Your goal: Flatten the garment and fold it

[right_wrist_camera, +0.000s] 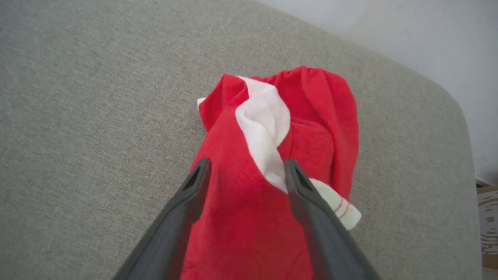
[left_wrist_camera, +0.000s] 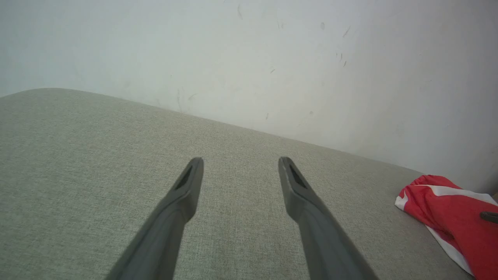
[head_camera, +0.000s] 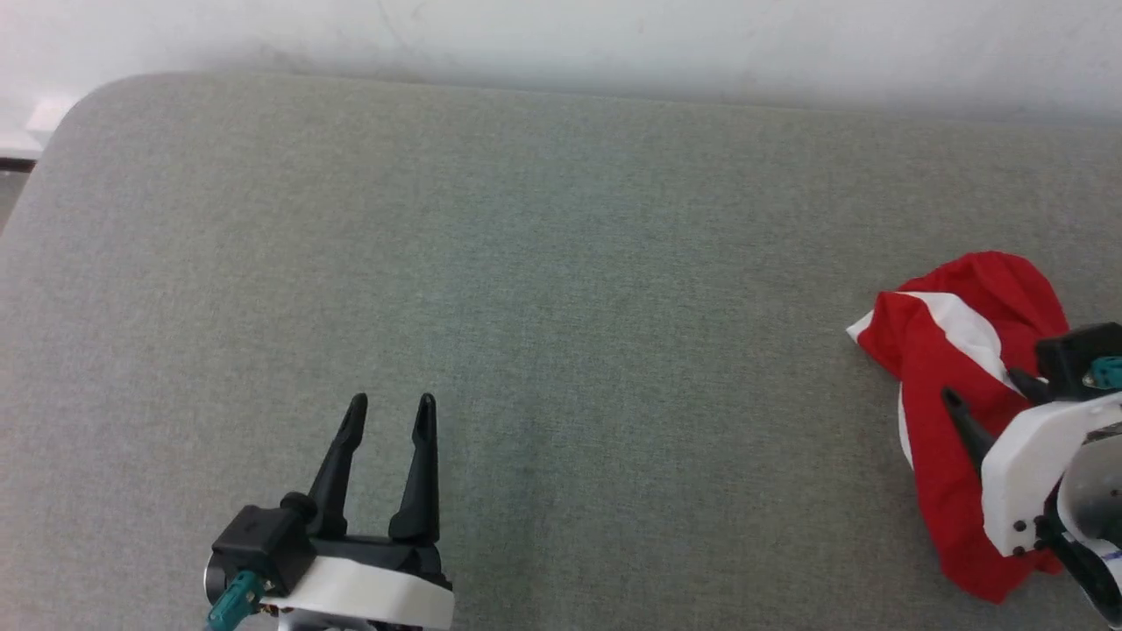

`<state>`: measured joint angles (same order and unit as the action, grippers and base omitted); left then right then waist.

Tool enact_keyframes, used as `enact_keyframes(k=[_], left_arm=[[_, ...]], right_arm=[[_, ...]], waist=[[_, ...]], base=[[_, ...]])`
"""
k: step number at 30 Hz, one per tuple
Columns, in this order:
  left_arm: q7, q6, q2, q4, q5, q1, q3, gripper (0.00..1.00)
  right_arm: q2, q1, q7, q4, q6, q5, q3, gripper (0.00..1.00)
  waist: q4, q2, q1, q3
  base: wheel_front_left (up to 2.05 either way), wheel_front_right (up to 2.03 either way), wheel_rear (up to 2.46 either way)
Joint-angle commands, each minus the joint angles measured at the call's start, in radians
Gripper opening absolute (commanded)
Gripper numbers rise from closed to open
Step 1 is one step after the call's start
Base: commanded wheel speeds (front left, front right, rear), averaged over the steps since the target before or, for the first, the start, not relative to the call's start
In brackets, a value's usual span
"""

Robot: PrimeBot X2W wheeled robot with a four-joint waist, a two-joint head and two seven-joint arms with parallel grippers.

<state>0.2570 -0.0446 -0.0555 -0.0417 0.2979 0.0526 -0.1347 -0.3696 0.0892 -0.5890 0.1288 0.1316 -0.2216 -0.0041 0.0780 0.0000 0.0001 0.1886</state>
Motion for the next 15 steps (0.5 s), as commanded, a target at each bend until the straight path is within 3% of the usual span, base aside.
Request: enact_keyframes(k=[1, 2, 3, 4, 5, 10, 15], left_arm=[[0.005, -0.006, 0.004, 0.006, 0.0, -0.017, -0.001, 1.0], [0.005, -0.006, 0.004, 0.006, 0.0, -0.018, 0.0, 1.0], [0.005, -0.006, 0.005, 0.007, 0.001, -0.019, 0.0, 1.0], [0.005, -0.006, 0.005, 0.008, 0.001, -0.019, 0.0, 1.0], [0.005, -0.005, 0.005, 0.009, 0.001, -0.019, 0.0, 1.0], [0.005, -0.003, 0.005, 0.015, 0.003, -0.014, 0.005, 1.0], [0.005, -0.004, 0.005, 0.023, 0.007, -0.004, 0.007, 1.0]], right_arm=[[0.0, 0.021, 0.004, -0.031, -0.001, -0.015, 0.014, 1.0], [0.003, 0.026, 0.006, -0.049, -0.001, -0.021, 0.022, 0.83], [0.004, 0.03, 0.005, -0.063, -0.001, -0.024, 0.03, 0.43], [0.011, 0.035, 0.011, -0.071, -0.001, -0.029, 0.032, 0.25], [0.019, 0.043, 0.024, -0.074, -0.001, -0.029, 0.03, 0.0], [0.05, 0.091, 0.096, -0.038, -0.001, -0.037, 0.039, 0.0], [0.111, 0.147, 0.118, 0.054, -0.001, -0.113, 0.124, 0.0]], waist=[[0.02, 0.0, -0.0001, 0.016], [0.023, 0.0, -0.0001, 0.017], [0.025, 0.0, -0.0001, 0.017], [0.027, 0.0, -0.0001, 0.016], [0.028, 0.0, -0.0001, 0.015], [0.022, 0.0, -0.0001, -0.011], [0.004, 0.0, -0.0001, -0.054]], base=[[0.0, 0.0, 0.0], [0.0, 0.0, 0.0], [0.0, 0.0, 0.0], [0.0, 0.0, 0.0], [0.0, 0.0, 0.0], [0.0, 0.0, 0.0], [0.0, 0.0, 0.0]])
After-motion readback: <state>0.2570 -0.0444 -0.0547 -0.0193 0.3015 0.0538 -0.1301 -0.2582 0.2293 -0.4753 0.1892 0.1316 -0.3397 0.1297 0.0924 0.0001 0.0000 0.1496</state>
